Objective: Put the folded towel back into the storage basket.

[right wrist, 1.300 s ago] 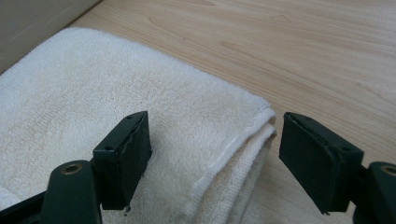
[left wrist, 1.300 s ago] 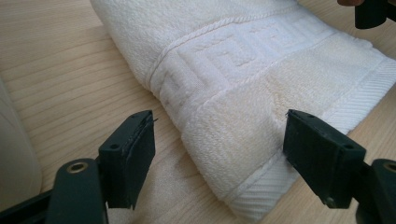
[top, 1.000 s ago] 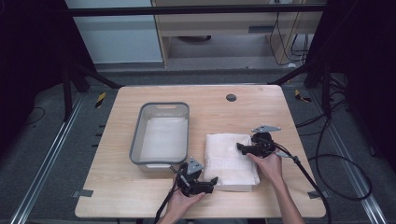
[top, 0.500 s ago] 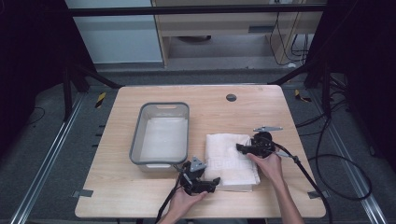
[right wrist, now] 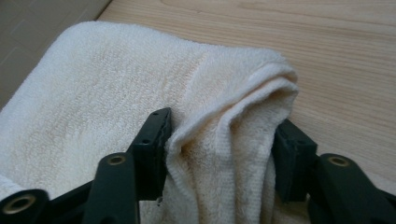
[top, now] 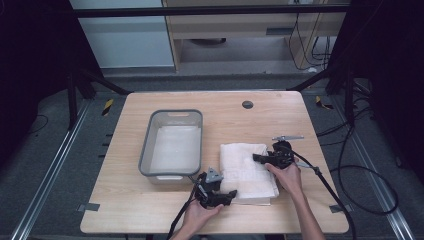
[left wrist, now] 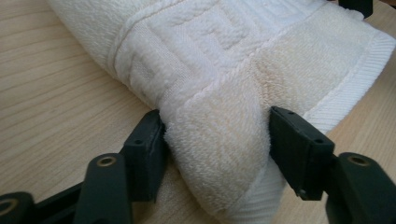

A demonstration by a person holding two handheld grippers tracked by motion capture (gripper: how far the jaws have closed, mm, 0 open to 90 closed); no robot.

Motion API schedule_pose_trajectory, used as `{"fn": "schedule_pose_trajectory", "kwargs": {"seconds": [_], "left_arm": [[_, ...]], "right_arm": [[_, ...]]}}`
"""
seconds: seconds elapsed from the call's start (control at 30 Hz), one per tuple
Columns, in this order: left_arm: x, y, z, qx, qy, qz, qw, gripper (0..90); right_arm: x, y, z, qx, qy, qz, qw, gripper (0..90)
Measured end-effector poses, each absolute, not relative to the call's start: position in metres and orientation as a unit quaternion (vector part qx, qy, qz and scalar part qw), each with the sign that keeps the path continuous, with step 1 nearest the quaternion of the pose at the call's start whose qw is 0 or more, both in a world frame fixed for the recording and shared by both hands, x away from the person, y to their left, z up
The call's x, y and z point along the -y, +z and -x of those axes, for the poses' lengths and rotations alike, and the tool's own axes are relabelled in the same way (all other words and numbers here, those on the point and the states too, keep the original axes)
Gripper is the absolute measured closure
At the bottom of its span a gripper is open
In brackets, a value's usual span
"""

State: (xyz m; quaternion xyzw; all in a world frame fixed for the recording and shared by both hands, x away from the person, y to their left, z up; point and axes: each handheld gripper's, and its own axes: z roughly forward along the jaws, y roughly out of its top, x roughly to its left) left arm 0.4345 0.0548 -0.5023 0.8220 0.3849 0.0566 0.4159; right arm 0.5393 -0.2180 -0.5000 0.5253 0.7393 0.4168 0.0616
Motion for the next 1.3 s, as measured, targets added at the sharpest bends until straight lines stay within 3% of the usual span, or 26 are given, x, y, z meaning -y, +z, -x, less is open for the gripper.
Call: {"fn": "schedule_pose_trajectory", "kwargs": {"seconds": [0.2, 0.53, 1.3], "left_arm": [[-0.054, -0.501, -0.435, -0.395, 0.042, -0.819, 0.414, 47.4], [-0.056, -0.496, -0.433, -0.399, 0.04, -0.813, 0.422, 64.0], [-0.063, -0.464, -0.416, -0.37, 0.048, -0.8, 0.469, 67.6]], "right_arm": [[0.215, -0.498, -0.536, -0.739, 0.425, -0.519, 0.061, 60.3], [0.216, -0.491, -0.534, -0.731, 0.431, -0.525, 0.064, 66.2], [0.226, -0.444, -0.506, -0.716, 0.481, -0.496, 0.1, 66.5]]}}
